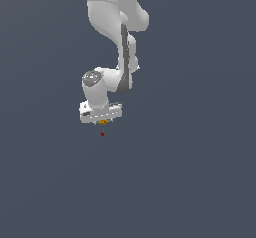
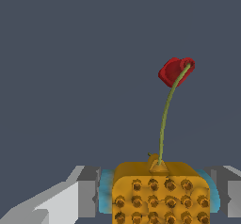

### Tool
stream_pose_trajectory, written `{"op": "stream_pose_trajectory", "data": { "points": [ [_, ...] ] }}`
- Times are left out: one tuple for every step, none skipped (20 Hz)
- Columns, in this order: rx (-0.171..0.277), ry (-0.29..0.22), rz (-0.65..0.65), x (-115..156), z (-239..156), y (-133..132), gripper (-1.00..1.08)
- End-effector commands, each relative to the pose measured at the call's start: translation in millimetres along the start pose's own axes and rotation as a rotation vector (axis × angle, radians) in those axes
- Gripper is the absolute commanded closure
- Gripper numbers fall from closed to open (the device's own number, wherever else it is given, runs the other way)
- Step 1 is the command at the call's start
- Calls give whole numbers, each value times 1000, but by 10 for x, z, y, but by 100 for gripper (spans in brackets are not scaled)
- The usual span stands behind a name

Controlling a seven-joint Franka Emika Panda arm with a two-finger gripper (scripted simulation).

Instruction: Pick up the object and move it to a goal position.

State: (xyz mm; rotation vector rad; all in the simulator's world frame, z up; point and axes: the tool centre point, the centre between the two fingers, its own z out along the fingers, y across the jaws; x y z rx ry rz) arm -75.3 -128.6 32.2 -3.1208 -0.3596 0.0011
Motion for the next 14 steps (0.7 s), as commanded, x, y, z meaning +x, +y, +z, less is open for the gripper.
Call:
{"op": "stream_pose_trajectory", "data": {
  "points": [
    [0, 1, 0, 49, -71, 179, 108],
    [0, 1, 0, 69, -96, 246, 108],
    [0, 1, 0, 86, -118, 305, 108],
    [0, 1, 0, 103, -137, 358, 108],
    [0, 1, 0, 117, -154, 404, 108],
    [0, 1, 0, 132, -168, 441, 108],
    [0, 1, 0, 143, -180, 476, 108],
    [0, 1, 0, 154, -190, 505, 108],
    [0, 1, 0, 162, -198, 529, 108],
    [0, 1, 0, 170, -205, 547, 108],
    [0, 1, 0, 176, -209, 561, 108],
    [0, 1, 0, 180, -213, 571, 108],
    [0, 1, 0, 182, -214, 577, 108],
    [0, 1, 0, 183, -215, 578, 108]
  ]
}}
